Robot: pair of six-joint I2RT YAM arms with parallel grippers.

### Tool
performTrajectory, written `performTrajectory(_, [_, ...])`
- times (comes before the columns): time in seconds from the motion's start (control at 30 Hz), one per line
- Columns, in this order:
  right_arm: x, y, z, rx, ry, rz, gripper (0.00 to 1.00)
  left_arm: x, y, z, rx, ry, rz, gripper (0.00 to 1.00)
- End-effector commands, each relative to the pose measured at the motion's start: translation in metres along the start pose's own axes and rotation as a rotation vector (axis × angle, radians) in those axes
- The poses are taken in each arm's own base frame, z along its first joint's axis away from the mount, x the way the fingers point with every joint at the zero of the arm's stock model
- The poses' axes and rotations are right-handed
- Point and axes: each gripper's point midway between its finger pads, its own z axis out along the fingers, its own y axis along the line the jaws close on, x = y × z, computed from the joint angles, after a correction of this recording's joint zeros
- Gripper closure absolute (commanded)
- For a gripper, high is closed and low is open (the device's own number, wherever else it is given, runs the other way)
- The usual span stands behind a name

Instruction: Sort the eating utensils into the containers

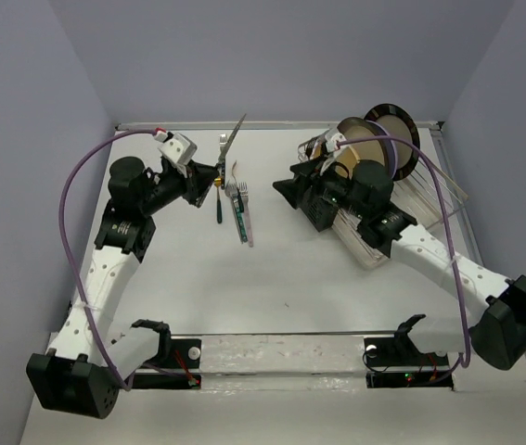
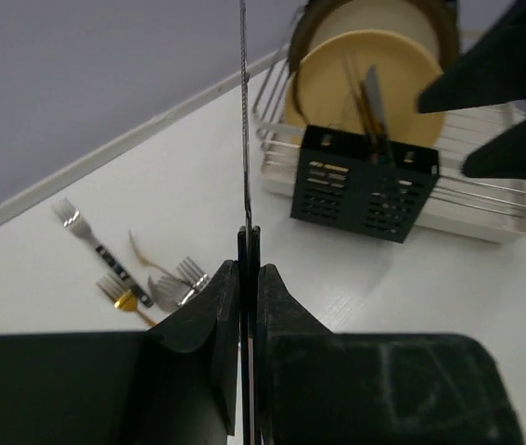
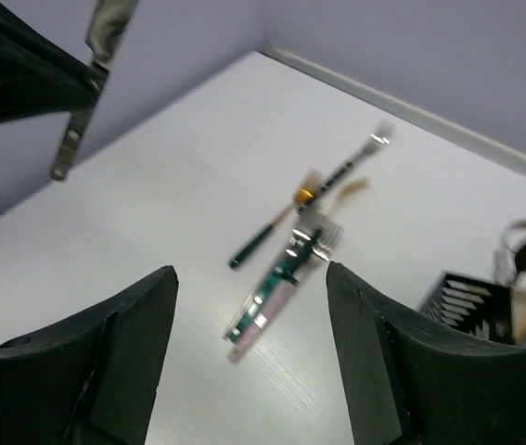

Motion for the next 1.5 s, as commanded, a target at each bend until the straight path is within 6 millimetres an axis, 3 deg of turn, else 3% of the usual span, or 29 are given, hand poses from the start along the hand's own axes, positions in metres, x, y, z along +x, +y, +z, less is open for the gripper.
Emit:
performTrajectory(0.0, [-0.055, 0.076, 0.006, -0.426, -0.232, 0.011, 0.28, -0.001, -0.049, -0.008, 0.248, -0.023, 0.013, 1.00])
performTrajectory(0.13, [-0.072, 0.096, 0.020, -0.537, -0.302, -0.022, 0.27, -0.007, -0.057, -0.010, 0.277, -0.046, 0.003, 1.00])
performTrajectory(0.2, [-0.071, 0.097, 0.029, -0.555, -0.297, -0.019, 0.27, -0.013, -0.061, -0.011, 0.291, -0.057, -0.004, 1.00])
performTrajectory(0.23, [-0.061, 0.098, 0.038, -0.576, -0.267, 0.002, 0.27, -0.017, -0.065, -0.013, 0.312, -0.065, -0.002, 1.00])
performTrajectory(0.27, [-0.067, 0.101, 0.039, -0.594, -0.285, -0.004, 0.27, -0.020, -0.067, -0.014, 0.319, -0.072, -0.002, 1.00])
performTrajectory(0.43, [-0.056, 0.122, 0.043, -0.723, -0.274, -0.002, 0.28, -0.022, -0.071, -0.014, 0.341, -0.082, -0.012, 1.00])
performTrajectory(0.83, [-0.057, 0.119, 0.065, -0.727, -0.276, 0.049, 0.37, -0.013, -0.079, -0.014, 0.382, -0.073, -0.019, 1.00])
performTrajectory(1.0, [-0.053, 0.118, 0.071, -0.726, -0.259, 0.069, 0.65, -0.013, -0.080, -0.014, 0.387, -0.078, -0.013, 1.00])
performTrajectory(1.07, [-0.053, 0.118, 0.073, -0.726, -0.258, 0.076, 0.70, -0.015, -0.080, -0.014, 0.387, -0.079, -0.036, 1.00])
performTrajectory(1.17, [-0.052, 0.117, 0.073, -0.722, -0.257, 0.081, 0.99, -0.016, -0.081, -0.013, 0.389, -0.083, -0.042, 1.00])
performTrajectory(1.27, [-0.050, 0.114, 0.072, -0.695, -0.250, 0.088, 1.00, -0.013, -0.077, -0.011, 0.373, -0.080, -0.043, 1.00])
performTrajectory(1.3, [-0.050, 0.112, 0.072, -0.674, -0.248, 0.089, 1.00, -0.012, -0.076, -0.010, 0.364, -0.079, -0.041, 0.86])
performTrajectory(1.33, [-0.057, 0.106, 0.070, -0.622, -0.269, 0.072, 1.00, -0.010, -0.072, -0.009, 0.344, -0.079, -0.030, 0.62])
performTrajectory(1.4, [-0.052, 0.093, 0.072, -0.525, -0.224, 0.073, 1.00, -0.004, -0.067, -0.007, 0.317, -0.068, -0.038, 0.01])
performTrajectory(1.47, [-0.058, 0.067, 0.067, -0.345, -0.193, 0.033, 1.00, 0.003, -0.056, -0.003, 0.255, -0.060, -0.023, 0.01])
